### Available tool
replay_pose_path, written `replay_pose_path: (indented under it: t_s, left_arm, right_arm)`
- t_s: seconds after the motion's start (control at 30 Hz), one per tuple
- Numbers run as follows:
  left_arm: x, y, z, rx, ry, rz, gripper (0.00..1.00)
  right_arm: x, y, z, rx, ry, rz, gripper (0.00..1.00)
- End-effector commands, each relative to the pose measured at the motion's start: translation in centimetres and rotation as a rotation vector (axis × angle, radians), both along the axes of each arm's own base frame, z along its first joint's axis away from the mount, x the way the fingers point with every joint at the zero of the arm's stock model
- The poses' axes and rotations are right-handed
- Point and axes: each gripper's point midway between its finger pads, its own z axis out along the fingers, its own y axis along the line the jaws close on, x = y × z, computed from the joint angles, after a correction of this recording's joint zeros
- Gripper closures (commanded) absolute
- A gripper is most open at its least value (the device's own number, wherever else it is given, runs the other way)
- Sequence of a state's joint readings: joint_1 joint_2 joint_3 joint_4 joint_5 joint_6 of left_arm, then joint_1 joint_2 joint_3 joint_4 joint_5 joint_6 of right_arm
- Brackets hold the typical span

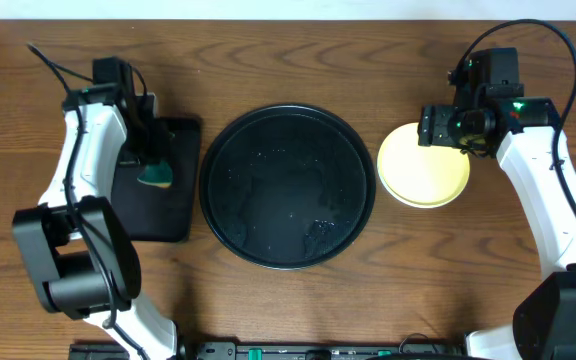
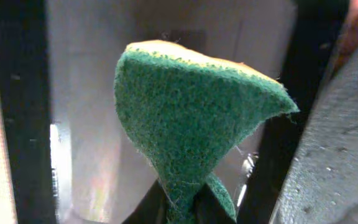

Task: Clean dirty plates on tray and stack at the side
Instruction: 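Lower the yellow plate onto the green plate stack and release, then lower the sponge onto the black tray and open left gripper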

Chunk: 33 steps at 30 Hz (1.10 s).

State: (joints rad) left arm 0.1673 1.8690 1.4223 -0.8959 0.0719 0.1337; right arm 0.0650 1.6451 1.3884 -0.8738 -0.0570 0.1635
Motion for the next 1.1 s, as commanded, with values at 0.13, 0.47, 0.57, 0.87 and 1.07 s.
replay_pose_path:
  t_s: [0.13, 0.47, 0.57, 0.87, 1.07]
  left_arm:
    - [-0.4, 0.1, -1.7, 0.009, 0.015, -0.010, 0.83]
    - [-1.1, -0.2, -1.4, -0.009, 0.048, 0.026, 0.57]
    - [-1.4, -0.2, 0.2, -0.013, 0.062, 0.026, 0.57]
    - [-0.3, -5.0, 12.8, -0.251, -0.236, -0.030, 0.44]
    - [-1.5, -5.2, 16.4, -0.235, -0.336, -0.045, 0.24]
  right_arm:
    - [-0.2, 0.3, 0.2, -0.003, 0.002, 0.022, 0.18]
    - [-0.5, 0.4, 0.1, 0.001, 0.013, 0.024, 0.18]
    - [-0.1, 0.8, 0.5, 0.025, -0.006, 0.035, 0.19]
    - [1.6, 1.2, 6.2, 0.037, -0.160, 0.065, 0.20]
    - [1.8, 1.2, 13.0, 0.043, -0.331, 0.067, 0.15]
